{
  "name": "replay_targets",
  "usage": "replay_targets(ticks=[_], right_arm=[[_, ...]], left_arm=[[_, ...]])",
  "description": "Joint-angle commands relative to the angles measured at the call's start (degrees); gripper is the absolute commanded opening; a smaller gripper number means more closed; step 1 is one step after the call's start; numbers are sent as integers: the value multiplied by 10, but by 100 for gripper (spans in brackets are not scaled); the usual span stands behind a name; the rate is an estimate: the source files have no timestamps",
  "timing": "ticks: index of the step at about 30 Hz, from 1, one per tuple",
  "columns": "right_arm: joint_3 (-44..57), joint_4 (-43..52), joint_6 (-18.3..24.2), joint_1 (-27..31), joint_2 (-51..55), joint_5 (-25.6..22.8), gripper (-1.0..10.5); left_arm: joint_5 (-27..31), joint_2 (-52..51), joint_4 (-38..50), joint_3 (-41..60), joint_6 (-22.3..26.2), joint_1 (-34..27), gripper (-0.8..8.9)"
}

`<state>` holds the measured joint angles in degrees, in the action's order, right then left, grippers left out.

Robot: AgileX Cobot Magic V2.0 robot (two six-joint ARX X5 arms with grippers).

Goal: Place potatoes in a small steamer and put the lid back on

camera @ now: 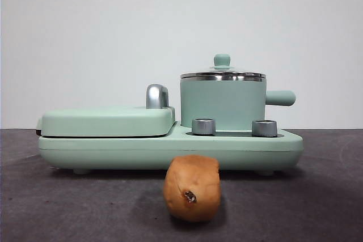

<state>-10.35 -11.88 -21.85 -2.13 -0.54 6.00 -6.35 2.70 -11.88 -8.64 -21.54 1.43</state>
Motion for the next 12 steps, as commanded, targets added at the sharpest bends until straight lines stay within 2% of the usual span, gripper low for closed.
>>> replay_targets(ticks=[1, 5, 12], right_arm=[[-48, -31, -49, 1, -15, 4, 11], [-117, -79, -56, 1, -51, 45, 11], [-242, -179, -44, 1, -146, 128, 11]], left_arm=[[-3, 23, 5, -42, -19, 4, 9], [-18, 72, -10, -107, -16, 11, 9], [-86, 192, -67, -250, -16, 21, 9]])
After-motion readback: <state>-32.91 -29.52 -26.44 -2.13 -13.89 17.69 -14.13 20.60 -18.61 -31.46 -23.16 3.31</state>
